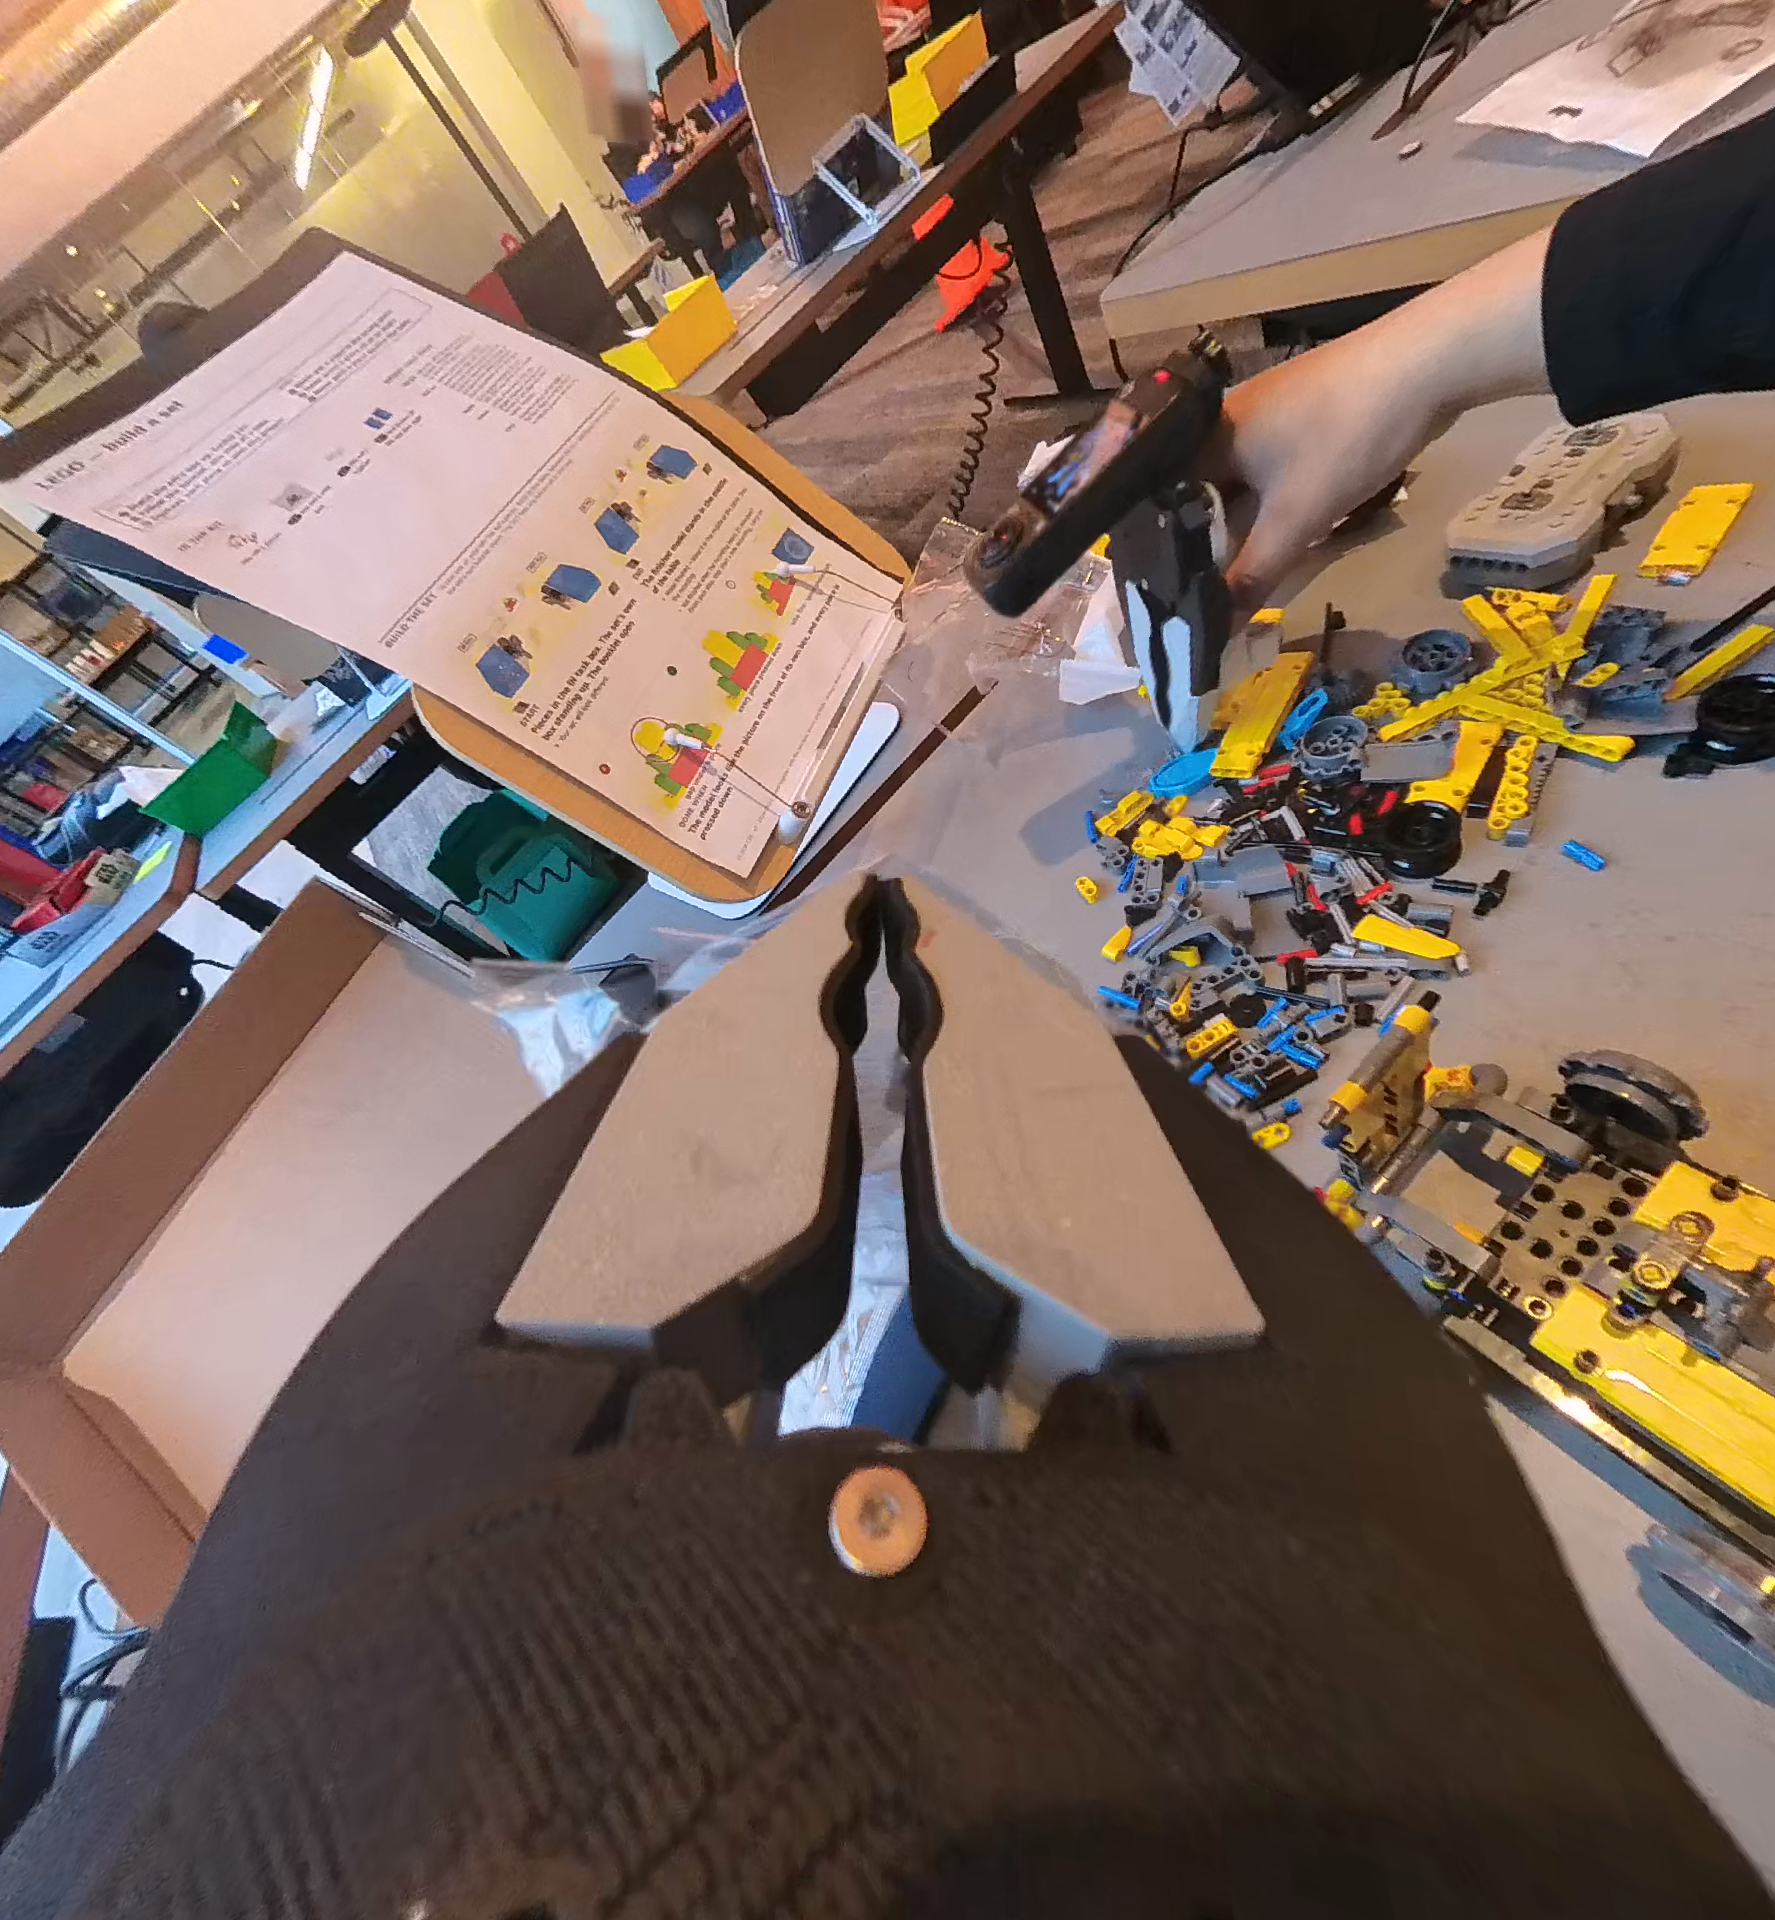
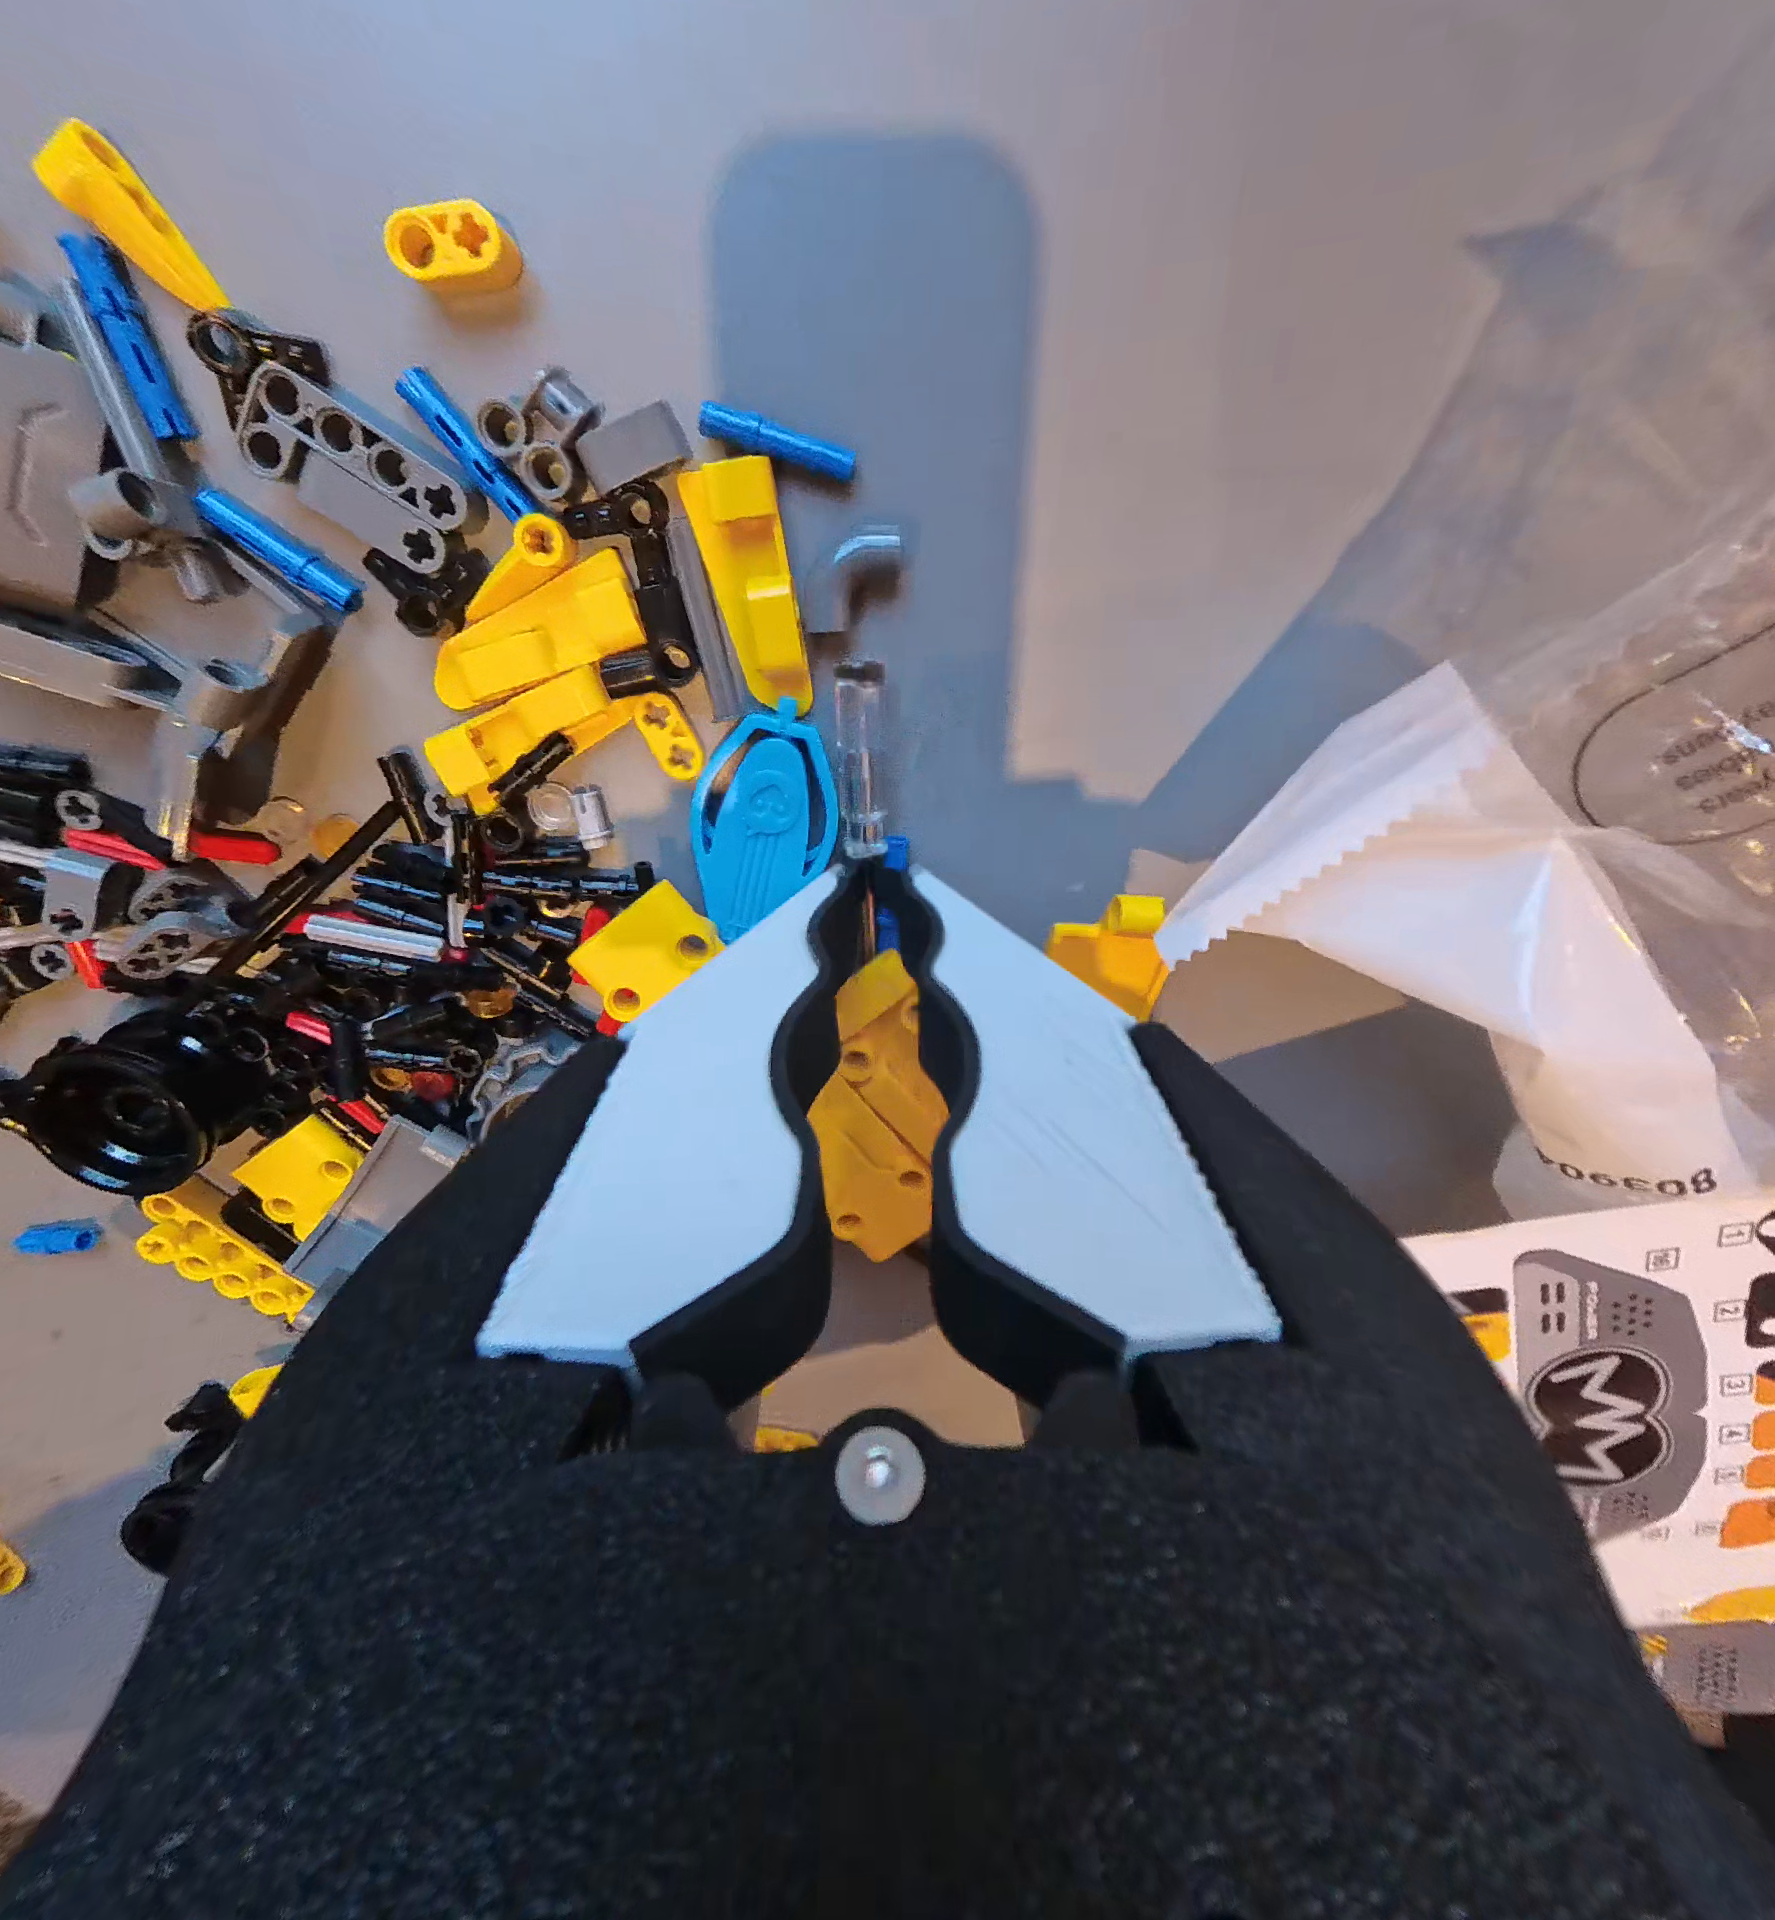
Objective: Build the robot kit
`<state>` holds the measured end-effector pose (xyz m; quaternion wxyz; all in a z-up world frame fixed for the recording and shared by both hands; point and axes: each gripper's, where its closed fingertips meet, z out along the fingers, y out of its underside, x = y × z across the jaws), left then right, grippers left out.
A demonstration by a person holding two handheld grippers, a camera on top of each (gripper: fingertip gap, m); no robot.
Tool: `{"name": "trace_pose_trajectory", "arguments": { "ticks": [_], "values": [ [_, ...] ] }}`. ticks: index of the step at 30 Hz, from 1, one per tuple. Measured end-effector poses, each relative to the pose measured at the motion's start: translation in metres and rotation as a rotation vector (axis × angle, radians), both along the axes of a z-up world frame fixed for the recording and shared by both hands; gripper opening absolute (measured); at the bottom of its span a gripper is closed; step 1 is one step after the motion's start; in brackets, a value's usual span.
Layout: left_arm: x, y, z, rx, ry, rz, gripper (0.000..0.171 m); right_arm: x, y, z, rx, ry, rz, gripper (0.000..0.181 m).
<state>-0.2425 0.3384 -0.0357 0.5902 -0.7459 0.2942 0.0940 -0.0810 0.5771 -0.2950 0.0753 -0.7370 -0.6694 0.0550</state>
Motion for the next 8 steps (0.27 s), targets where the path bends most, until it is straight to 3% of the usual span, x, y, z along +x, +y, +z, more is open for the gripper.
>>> {"name": "trace_pose_trajectory", "arguments": {
  "ticks": [1,8],
  "values": [
    [-0.0015,-0.0008,-0.0010,0.003,0.004,0.004,0.000,-0.0003,-0.0002,0.0001,-0.001,0.008,0.005,0.006],
    [-0.0053,-0.0091,-0.0072,0.029,-0.035,0.008,0.000,-0.0064,-0.0041,0.0079,-0.055,0.116,-0.013,0.007]
  ]
}}
